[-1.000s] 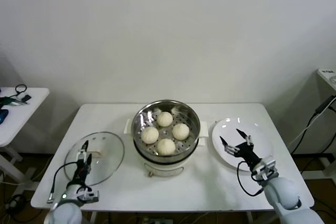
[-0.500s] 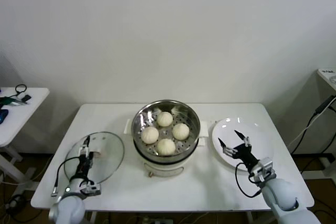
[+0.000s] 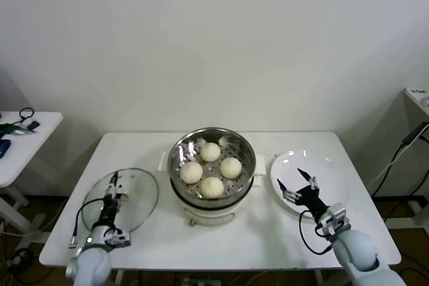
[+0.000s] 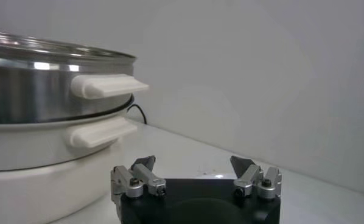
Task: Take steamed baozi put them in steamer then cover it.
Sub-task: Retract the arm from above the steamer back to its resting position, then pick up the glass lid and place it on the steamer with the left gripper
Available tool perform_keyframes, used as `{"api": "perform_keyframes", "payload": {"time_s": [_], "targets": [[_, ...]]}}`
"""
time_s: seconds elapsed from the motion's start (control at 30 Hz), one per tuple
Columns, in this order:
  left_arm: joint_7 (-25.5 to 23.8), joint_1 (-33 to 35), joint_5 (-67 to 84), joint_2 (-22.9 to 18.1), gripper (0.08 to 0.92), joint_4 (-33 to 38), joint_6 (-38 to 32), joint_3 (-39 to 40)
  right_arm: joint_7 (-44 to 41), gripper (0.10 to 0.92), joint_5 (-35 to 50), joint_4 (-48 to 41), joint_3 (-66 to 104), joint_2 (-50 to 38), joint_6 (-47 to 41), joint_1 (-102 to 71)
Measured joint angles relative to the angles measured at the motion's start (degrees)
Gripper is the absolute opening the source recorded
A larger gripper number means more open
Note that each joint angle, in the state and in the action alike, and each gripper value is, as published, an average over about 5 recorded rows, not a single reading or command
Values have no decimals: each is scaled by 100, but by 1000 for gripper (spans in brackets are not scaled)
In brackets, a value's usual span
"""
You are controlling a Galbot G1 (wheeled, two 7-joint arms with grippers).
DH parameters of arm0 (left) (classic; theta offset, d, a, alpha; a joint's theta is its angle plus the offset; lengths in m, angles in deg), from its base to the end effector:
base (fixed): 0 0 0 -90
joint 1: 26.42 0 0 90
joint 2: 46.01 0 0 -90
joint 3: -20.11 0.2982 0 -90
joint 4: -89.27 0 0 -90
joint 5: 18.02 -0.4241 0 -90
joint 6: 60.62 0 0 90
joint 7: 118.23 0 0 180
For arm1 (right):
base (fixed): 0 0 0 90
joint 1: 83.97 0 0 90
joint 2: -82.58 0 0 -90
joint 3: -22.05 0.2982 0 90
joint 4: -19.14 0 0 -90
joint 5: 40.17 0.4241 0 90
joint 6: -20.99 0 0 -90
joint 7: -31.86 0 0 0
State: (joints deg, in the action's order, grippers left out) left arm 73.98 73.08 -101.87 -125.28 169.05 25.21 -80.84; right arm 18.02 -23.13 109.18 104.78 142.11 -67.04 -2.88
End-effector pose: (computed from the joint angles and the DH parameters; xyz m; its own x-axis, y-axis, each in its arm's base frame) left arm 0.3460 0.1474 -0.4150 -0.9865 -0.1322 0.0969 0.1075 -0.0756 0.9913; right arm 0.3716 -0.1048 -0.3457 -0.9105 -0.3451 0.2277 -0.3841 0.9099 -0.1569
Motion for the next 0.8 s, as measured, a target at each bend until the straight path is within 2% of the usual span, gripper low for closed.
{"api": "perform_keyframes", "payload": {"time_s": [0.53,0.63,0.8], "targets": [[12,2,-42,14,207,-85,-51,25,-44,823,-139,-45,3,32,61,-15],[-3,35,-15,32,153,-35,-53,29,-48,823,-154,-62,1,34,70,-7],[-41,123,71,96,146,131,-25,59,-54,823,-163,-79,-3,30,78,17]]}}
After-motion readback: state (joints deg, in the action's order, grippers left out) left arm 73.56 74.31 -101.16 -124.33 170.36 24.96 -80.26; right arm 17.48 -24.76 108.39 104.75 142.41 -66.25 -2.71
